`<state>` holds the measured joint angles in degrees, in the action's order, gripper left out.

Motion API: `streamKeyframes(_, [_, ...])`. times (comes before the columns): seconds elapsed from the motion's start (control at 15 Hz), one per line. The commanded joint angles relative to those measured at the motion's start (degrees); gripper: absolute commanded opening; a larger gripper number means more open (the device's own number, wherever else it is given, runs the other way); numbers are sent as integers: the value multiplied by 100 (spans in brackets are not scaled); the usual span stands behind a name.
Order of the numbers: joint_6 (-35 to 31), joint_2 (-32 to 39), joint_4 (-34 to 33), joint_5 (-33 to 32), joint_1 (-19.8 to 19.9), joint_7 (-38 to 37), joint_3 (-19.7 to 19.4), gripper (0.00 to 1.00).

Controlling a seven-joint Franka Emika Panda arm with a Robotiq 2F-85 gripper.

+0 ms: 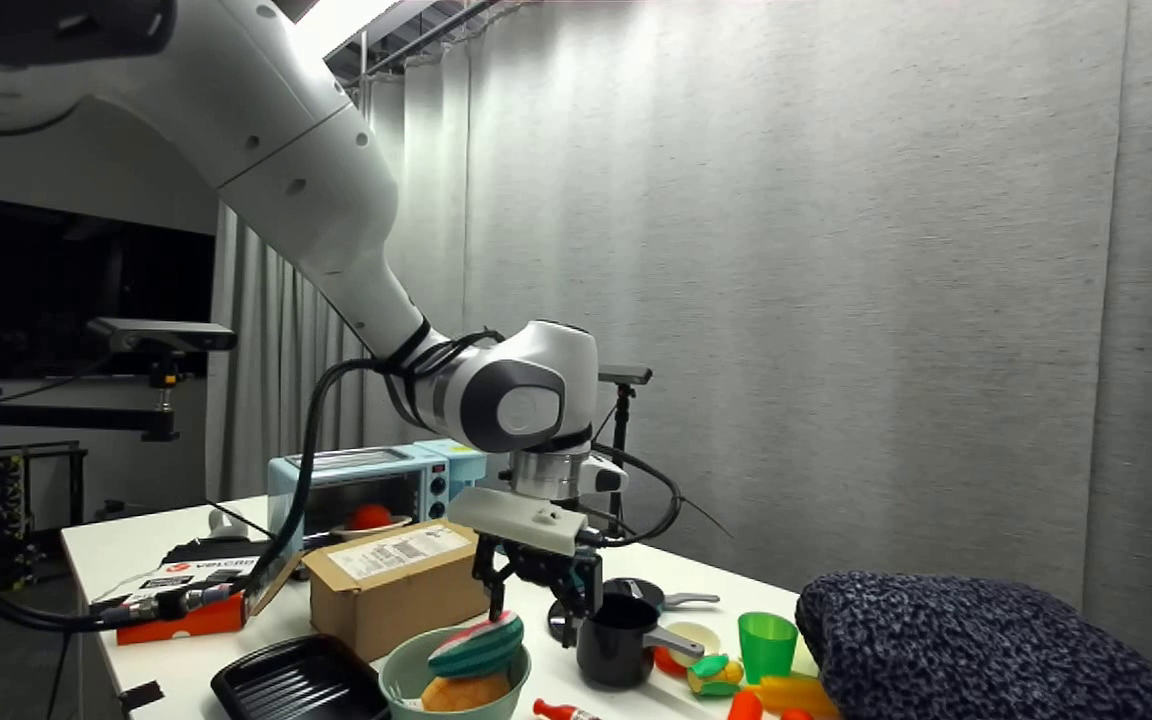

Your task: Put the watermelon plushie in the green pot

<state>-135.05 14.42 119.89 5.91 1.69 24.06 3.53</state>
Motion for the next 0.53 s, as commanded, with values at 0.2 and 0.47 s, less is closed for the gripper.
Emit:
streamKeyframes(0.2, [-162,358,-557,89,84,-1269,-245,100])
streamKeyframes(0.47, [-709,548,-644,-322,-60,-2204,-480,100])
